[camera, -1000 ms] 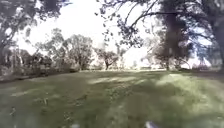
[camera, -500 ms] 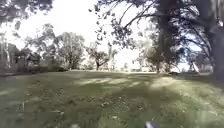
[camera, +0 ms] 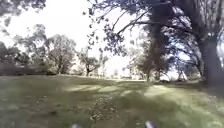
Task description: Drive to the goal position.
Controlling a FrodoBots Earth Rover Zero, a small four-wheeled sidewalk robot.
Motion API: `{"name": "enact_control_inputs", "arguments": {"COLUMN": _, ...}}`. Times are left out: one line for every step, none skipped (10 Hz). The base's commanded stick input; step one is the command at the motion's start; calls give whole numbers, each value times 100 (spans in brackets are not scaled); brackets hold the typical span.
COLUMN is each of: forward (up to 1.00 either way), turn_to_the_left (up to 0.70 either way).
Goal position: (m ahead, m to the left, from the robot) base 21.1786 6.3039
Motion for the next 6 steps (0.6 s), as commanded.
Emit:
{"name": "enact_control_inputs", "arguments": {"forward": 70, "turn_to_the_left": 0}}
{"name": "enact_control_inputs", "arguments": {"forward": 70, "turn_to_the_left": 0}}
{"name": "enact_control_inputs", "arguments": {"forward": 70, "turn_to_the_left": -6}}
{"name": "enact_control_inputs", "arguments": {"forward": 70, "turn_to_the_left": -23}}
{"name": "enact_control_inputs", "arguments": {"forward": 70, "turn_to_the_left": -35}}
{"name": "enact_control_inputs", "arguments": {"forward": 70, "turn_to_the_left": -35}}
